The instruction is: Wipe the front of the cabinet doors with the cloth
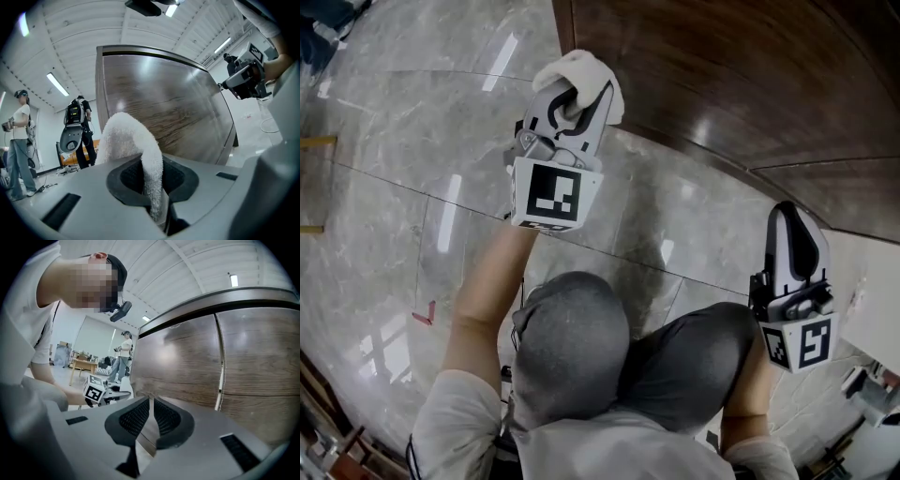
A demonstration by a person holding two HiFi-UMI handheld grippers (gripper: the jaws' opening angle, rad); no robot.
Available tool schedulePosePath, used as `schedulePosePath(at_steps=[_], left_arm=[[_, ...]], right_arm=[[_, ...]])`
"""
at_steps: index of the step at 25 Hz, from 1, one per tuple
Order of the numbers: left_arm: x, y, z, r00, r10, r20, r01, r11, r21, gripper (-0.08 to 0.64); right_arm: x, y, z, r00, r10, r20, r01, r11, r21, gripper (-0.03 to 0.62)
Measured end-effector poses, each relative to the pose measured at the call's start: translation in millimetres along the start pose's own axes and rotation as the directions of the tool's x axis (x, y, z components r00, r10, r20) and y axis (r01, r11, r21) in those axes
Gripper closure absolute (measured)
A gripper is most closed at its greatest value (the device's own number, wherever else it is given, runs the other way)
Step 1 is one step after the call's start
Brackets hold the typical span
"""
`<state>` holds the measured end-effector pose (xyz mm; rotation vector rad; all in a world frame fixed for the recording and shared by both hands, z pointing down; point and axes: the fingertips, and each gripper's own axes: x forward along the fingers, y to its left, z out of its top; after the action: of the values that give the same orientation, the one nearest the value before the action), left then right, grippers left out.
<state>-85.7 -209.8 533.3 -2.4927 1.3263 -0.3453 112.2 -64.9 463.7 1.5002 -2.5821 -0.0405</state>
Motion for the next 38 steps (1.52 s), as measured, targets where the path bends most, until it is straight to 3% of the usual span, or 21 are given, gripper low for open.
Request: schedulePosePath(at_steps=[12, 19, 30, 38], left_arm=[[18.2, -60.4, 34.4, 0.993, -0.112, 0.023, 0.111, 0.992, 0.057, 0.500], [34.8, -109.6, 56.1, 0.974, -0.218, 0.055, 0.216, 0.976, 0.033, 0.500], [52.4, -153.3, 73.2, 0.950, -0.303, 0.071, 0.301, 0.953, 0.032, 0.500], [70.6, -209.3, 95.4, 0.913, -0.397, 0.094, 0.392, 0.918, 0.066, 0.500]], right_arm=[[-12.8, -11.8, 1.4, 0.998, 0.032, 0.054, -0.034, 0.999, 0.035, 0.540], [-35.1, -31.7, 4.4, 0.996, -0.007, 0.089, 0.001, 0.998, 0.068, 0.540], [-62.9, -51.5, 10.2, 0.990, -0.048, 0.135, 0.025, 0.986, 0.167, 0.540], [-90.4, -72.1, 8.4, 0.988, -0.095, 0.125, 0.076, 0.986, 0.151, 0.540]])
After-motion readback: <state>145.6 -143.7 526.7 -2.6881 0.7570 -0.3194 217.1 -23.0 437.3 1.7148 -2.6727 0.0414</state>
